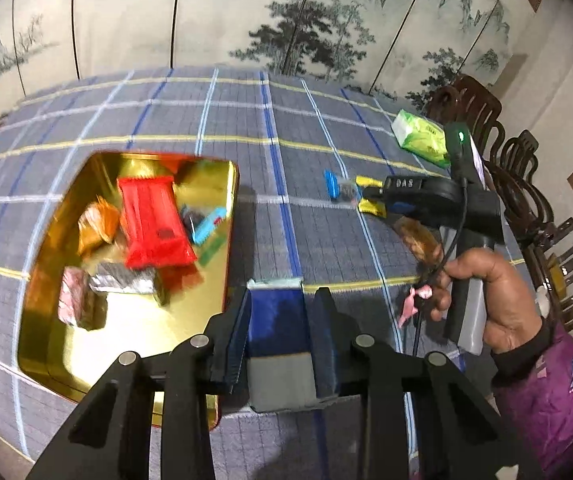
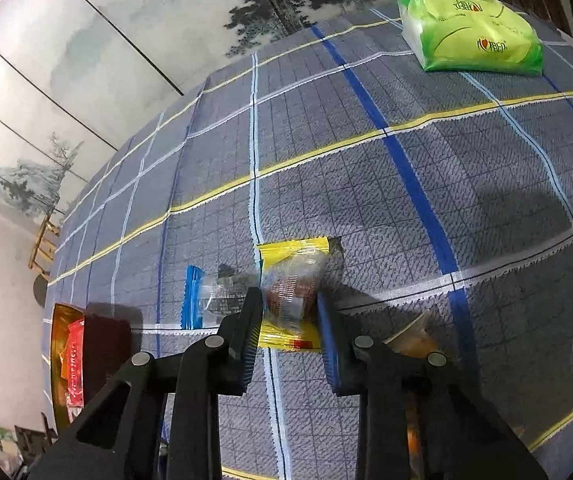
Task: Organize snacks
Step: 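Grasp the yellow candy pack with the right gripper while the left gripper holds the blue box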
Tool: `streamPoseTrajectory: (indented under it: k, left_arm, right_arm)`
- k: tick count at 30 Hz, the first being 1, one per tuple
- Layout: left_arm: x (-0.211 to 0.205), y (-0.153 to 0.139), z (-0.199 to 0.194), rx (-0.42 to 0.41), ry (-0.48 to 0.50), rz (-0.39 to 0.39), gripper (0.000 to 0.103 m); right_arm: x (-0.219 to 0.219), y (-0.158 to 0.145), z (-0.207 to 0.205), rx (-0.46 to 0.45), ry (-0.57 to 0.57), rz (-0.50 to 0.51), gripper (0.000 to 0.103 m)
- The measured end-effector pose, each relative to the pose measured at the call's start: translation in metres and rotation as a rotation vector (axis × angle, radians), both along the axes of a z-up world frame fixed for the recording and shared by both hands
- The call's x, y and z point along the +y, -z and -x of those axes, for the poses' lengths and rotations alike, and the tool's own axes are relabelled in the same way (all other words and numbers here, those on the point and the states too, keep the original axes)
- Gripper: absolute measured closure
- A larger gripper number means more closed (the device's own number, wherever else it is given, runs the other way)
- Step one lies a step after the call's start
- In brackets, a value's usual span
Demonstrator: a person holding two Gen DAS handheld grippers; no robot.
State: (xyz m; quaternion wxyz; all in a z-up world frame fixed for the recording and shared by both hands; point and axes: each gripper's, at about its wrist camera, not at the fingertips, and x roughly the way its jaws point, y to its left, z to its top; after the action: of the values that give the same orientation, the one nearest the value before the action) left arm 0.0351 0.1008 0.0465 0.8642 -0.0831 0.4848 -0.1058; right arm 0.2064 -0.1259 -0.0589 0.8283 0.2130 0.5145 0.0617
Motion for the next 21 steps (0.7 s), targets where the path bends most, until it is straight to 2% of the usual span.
streamPoseTrajectory:
  k: [2,4,6,9,11,13,16,18,21]
  left_arm:
    - [-0.005,0.001,0.003,-0.002,0.017,-0.022,0.074]
    - [-0.018,0.002,0.006,0.008,0.054,-0.061,0.061]
    - [-0.029,0.007,0.007,0.020,0.055,-0.111,0.054]
    - [-0.039,0.015,0.007,0.042,0.053,-0.145,0.051]
    - [-0.041,0.022,0.005,0.056,0.036,-0.167,0.045]
    - [-0.042,0.030,0.003,0.076,0.034,-0.155,0.043]
    - [-0.046,0.041,-0.001,0.094,0.036,-0.185,0.042]
    - [-0.048,0.050,-0.004,0.111,0.030,-0.218,0.042]
    - [-0.048,0.064,-0.007,0.143,0.026,-0.225,0.042]
  right_arm:
    - [0.005,-0.002,-0.001,0.019,-0.005,0.041,0.074]
    - [0.010,-0.003,-0.003,0.015,-0.014,0.088,0.074]
    - [0.013,-0.005,-0.002,-0.001,-0.029,0.119,0.074]
    - [0.025,-0.006,-0.003,-0.030,-0.079,0.198,0.075]
    - [0.025,-0.007,-0.001,-0.043,-0.106,0.214,0.077]
    - [0.020,-0.008,0.004,-0.048,-0.117,0.196,0.078]
    - [0.013,-0.023,0.029,-0.156,-0.161,0.122,0.078]
    - [0.011,-0.034,0.049,-0.211,-0.174,0.169,0.078]
    - [0.001,-0.048,0.086,-0.285,-0.167,0.198,0.078]
